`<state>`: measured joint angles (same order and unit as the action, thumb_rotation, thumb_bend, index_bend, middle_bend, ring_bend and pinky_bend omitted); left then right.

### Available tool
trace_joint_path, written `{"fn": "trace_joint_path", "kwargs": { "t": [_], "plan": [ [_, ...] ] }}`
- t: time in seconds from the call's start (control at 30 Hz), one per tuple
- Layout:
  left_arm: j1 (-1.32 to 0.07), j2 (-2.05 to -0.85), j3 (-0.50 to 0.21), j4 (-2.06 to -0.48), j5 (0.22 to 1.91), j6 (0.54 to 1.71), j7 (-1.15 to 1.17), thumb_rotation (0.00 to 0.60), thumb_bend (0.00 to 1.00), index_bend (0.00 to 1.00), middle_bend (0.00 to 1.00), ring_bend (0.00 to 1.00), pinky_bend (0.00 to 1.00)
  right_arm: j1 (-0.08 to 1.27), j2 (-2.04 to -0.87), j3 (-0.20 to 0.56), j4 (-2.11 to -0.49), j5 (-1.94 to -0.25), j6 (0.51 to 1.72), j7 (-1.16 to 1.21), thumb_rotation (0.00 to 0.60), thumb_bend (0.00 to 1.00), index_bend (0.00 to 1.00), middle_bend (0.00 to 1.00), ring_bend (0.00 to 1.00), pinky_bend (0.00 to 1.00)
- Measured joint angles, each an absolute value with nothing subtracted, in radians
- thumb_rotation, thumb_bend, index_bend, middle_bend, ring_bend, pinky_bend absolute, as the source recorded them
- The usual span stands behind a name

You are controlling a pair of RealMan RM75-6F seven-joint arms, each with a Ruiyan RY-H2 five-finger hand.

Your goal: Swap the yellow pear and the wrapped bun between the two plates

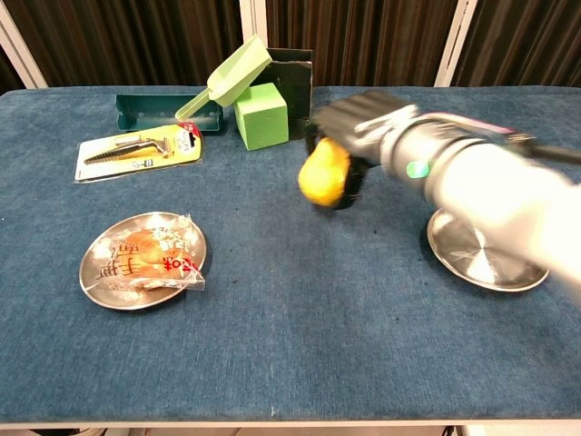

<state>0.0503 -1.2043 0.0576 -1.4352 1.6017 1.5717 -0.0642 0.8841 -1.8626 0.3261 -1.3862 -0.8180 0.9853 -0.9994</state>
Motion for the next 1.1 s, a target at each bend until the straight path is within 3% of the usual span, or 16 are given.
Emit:
{"fn": "trace_joint_path", "kwargs": {
  "t": [0.1,0.27,0.33,0.53,0.83,0.97,1.1],
  "plan": [
    [0.052,-1.202,0.058,-1.436,1.604,1.580,-0.070,0.600,0.03,0.00,0.00,0.00,0.07,0.930,-1.899,0.328,-1.340,-0.759,0.974,-1.027,0.600,0.38,0.01,0.21,0.19,0.40],
    [0.055,-1.200,0.062,-1.434,1.613,1.587,-0.074,0.600,0.03,0.00,0.00,0.00,0.07,0.929,-1.869,0.312,-1.377,-0.735,0.972,-1.023,0.596,0.24,0.00,0.05,0.06,0.32],
    [0.054,-1.201,0.064,-1.434,1.616,1.584,-0.071,0.600,0.03,0.00,0.00,0.00,0.07,0.919,-1.834,0.302,-1.422,-0.732,0.976,-1.012,0.557,0.19,0.00,0.02,0.03,0.30],
    [0.044,-1.203,0.076,-1.440,1.629,1.559,-0.052,0.600,0.03,0.00,0.00,0.00,0.07,0.865,-1.670,0.254,-1.593,-0.770,0.995,-0.952,0.480,0.14,0.00,0.00,0.00,0.22],
    [0.015,-1.217,0.112,-1.445,1.716,1.536,-0.061,0.600,0.03,0.00,0.00,0.00,0.07,0.723,-1.400,0.137,-1.782,-1.031,1.073,-0.765,0.465,0.14,0.00,0.00,0.00,0.11],
    [-0.029,-1.250,0.131,-1.452,1.810,1.516,-0.072,0.600,0.04,0.00,0.00,0.00,0.07,0.593,-1.311,0.027,-1.791,-1.268,1.205,-0.629,0.464,0.14,0.00,0.00,0.00,0.04],
    [-0.087,-1.307,0.134,-1.512,1.862,1.453,-0.037,0.600,0.06,0.00,0.00,0.00,0.08,0.397,-1.254,-0.098,-1.712,-1.494,1.442,-0.442,0.448,0.14,0.00,0.00,0.00,0.01]
  ]
}}
